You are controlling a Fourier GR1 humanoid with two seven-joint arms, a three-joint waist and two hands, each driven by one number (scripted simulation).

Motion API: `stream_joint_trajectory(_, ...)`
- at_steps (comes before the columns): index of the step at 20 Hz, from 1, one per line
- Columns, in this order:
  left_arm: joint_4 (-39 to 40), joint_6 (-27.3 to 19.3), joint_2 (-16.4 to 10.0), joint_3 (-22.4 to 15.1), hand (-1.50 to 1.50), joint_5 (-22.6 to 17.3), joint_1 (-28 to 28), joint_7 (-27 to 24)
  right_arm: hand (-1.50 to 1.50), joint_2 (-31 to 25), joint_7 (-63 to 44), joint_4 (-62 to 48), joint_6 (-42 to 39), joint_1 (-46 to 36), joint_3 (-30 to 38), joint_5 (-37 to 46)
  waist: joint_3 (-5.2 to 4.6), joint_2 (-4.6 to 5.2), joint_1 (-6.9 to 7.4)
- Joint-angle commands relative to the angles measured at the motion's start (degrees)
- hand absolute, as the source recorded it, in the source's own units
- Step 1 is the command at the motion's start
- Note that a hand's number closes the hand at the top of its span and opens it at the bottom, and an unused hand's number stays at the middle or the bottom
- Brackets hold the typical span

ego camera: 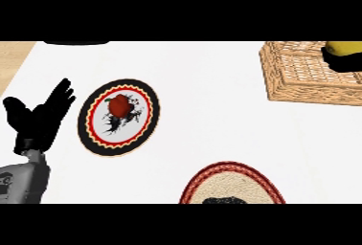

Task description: Pick the lemon from the placemat and place it in the basket

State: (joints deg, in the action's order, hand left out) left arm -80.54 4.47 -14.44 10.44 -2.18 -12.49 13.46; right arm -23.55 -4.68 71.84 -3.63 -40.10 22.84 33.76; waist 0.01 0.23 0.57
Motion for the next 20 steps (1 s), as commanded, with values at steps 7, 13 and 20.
stream_joint_trajectory(7, 2.8, -0.2, 1.4, -0.3, 0.00, 0.1, -1.9, -1.0, -1.50, -3.1, 5.4, -22.4, 9.1, -8.9, 0.9, 0.7, 0.00, 0.00, 0.20)
stream_joint_trajectory(13, 3.9, 0.4, 0.2, 0.4, 0.00, 0.6, -2.2, -2.0, -1.50, -4.0, 13.2, -28.6, 9.8, -12.7, 4.5, -5.2, 0.01, 0.08, 0.30)
stream_joint_trajectory(20, 1.1, -0.5, 0.9, -0.3, 0.00, 0.7, -1.4, 0.9, -1.50, -11.7, 9.5, -30.8, 6.4, -10.7, 18.2, -17.5, 0.07, -0.07, -0.52)
